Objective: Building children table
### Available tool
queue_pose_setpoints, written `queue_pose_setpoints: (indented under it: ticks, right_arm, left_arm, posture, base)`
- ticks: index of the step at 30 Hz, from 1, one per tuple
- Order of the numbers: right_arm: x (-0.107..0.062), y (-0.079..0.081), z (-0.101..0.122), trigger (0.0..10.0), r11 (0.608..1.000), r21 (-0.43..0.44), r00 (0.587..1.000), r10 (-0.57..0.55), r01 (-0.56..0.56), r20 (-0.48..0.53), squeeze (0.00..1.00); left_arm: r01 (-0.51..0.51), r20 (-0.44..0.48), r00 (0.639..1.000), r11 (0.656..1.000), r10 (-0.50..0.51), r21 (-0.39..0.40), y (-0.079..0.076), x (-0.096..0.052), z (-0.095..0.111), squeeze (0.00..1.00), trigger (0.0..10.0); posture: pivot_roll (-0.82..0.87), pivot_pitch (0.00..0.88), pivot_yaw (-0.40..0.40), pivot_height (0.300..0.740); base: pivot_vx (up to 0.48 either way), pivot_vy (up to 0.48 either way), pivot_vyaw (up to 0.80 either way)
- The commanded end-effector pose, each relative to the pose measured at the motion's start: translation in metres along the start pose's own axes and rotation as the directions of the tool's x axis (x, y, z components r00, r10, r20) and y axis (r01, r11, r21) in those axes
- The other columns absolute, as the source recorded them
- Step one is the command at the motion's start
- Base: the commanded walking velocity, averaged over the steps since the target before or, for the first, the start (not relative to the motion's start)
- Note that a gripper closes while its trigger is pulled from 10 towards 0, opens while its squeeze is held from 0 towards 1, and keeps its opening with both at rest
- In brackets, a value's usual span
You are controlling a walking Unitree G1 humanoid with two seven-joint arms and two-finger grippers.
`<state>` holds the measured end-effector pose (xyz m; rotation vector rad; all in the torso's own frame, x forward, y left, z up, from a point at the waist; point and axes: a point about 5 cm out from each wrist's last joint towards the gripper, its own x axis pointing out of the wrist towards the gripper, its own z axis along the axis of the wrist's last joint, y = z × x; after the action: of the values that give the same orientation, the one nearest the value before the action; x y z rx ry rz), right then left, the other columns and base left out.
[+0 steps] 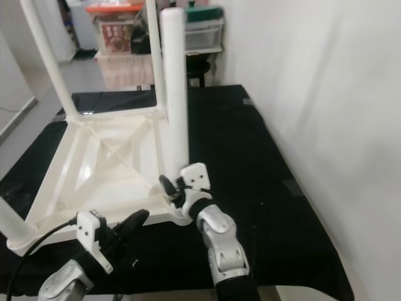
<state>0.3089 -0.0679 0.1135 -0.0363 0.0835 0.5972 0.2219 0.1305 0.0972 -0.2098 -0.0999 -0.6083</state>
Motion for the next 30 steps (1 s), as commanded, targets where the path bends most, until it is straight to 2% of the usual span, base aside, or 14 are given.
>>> queue_pose_setpoints:
  ticks: [1,4,5,6,7,12,14,15,16,17,26,27,29,30]
  right_arm:
    - [0.003,-0.003,-0.022,9.3,0.999,0.034,0.992,0.01,-0.006,-0.125,0.0]
    - [0.007,-0.009,-0.014,10.0,1.0,0.029,0.993,0.003,0.001,-0.114,0.0]
    - [0.009,-0.012,-0.007,10.0,0.998,0.045,0.996,0.037,-0.033,-0.085,0.69]
    - [0.009,-0.012,-0.007,10.0,0.998,0.045,0.996,0.037,-0.033,-0.085,0.69]
    - [0.011,-0.015,0.004,10.0,0.992,0.051,0.992,0.117,-0.115,-0.047,1.0]
    - [0.006,-0.023,0.049,10.0,0.887,-0.062,0.886,0.461,-0.458,0.049,1.0]
    - [0.005,-0.025,0.052,10.0,0.867,-0.068,0.866,0.498,-0.494,0.049,1.0]
    - [0.004,-0.03,0.053,10.0,0.838,-0.073,0.839,0.544,-0.541,0.027,0.31]
    - [0.004,-0.033,0.054,10.0,0.816,-0.074,0.818,0.575,-0.573,0.011,0.31]
    - [0.005,-0.038,0.056,10.0,0.798,-0.09,0.802,0.597,-0.595,-0.007,0.0]
    - [0.009,-0.046,0.058,10.0,0.717,-0.057,0.72,0.692,-0.694,-0.053,0.0]
    - [0.009,-0.047,0.056,3.4,0.7,-0.034,0.7,0.712,-0.714,-0.058,0.0]
    - [0.009,-0.047,0.056,3.4,0.7,-0.034,0.7,0.712,-0.714,-0.058,0.0]
    - [0.007,-0.049,0.053,0.0,0.688,-0.022,0.688,0.723,-0.725,-0.062,0.0]
  left_arm:
    - [-0.007,-0.023,1.0,1.0,0.007,-0.007,0.002,-0.005,-0.003,0.0,10.0]
    - [-0.031,-0.023,0.999,0.999,0.031,0.014,0.001,-0.009,-0.002,0.0,10.0]
    - [-0.06,-0.021,0.998,0.998,0.061,0.015,0.004,-0.011,-0.004,0.0,10.0]
    - [-0.06,-0.021,0.998,0.998,0.061,0.015,0.004,-0.011,-0.004,0.0,10.0]
    - [-0.064,-0.024,0.998,0.998,0.065,0.016,0.004,-0.009,-0.004,0.0,10.0]
    - [0.0,-0.051,0.999,1.0,0.0,0.0,-0.001,0.005,-0.008,0.0,10.0]
    - [0.005,-0.054,0.999,1.0,-0.005,-0.007,-0.001,0.006,-0.008,0.0,10.0]
    - [0.015,-0.056,0.998,1.0,-0.015,-0.014,-0.002,0.007,-0.009,0.0,10.0]
    - [0.021,-0.056,0.998,1.0,-0.022,-0.018,-0.003,0.008,-0.009,0.0,10.0]
    - [0.027,-0.057,0.998,1.0,-0.028,-0.013,-0.003,0.009,-0.009,0.0,10.0]
    - [0.021,-0.043,0.999,1.0,-0.021,-0.005,-0.001,0.014,-0.006,0.0,10.0]
    - [0.02,-0.041,0.999,1.0,-0.02,-0.002,0.0,0.016,-0.006,0.0,10.0]
    - [0.02,-0.041,0.999,1.0,-0.02,-0.002,0.0,0.016,-0.006,0.0,10.0]
    - [0.017,-0.042,0.999,1.0,-0.017,0.003,0.0,0.016,-0.006,0.0,10.0]
  posture:
    - [0.02,0.0,0.029,0.74]
    - [0.02,0.0,0.026,0.74]
    - [0.03,0.0,0.025,0.74]
    - [0.03,0.0,0.025,0.74]
    - [0.03,0.0,0.025,0.74]
    - [0.01,0.0,0.048,0.74]
    - [0.01,0.0,0.048,0.74]
    - [0.01,0.0,0.045,0.74]
    - [0.01,0.0,0.045,0.74]
    - [0.02,0.0,0.042,0.74]
    - [0.02,0.0,0.027,0.74]
    - [0.02,0.0,0.028,0.74]
    - [0.02,0.0,0.028,0.74]
    - [0.03,0.0,0.027,0.74]
  base:
    - [0.0,0.0,0.0]
    - [0.0,0.0,0.0]
    - [0.0,0.0,0.0]
    - [0.0,0.0,0.0]
    - [0.0,0.0,0.0]
    - [0.0,0.0,0.0]
    - [0.0,0.0,0.0]
    - [0.0,0.0,0.0]
    - [0.0,0.0,0.0]
    - [0.0,0.0,0.0]
    - [0.0,0.0,0.0]
    - [0.0,0.0,0.0]
    - [0.0,0.0,0.0]
    - [0.0,0.0,0.0]
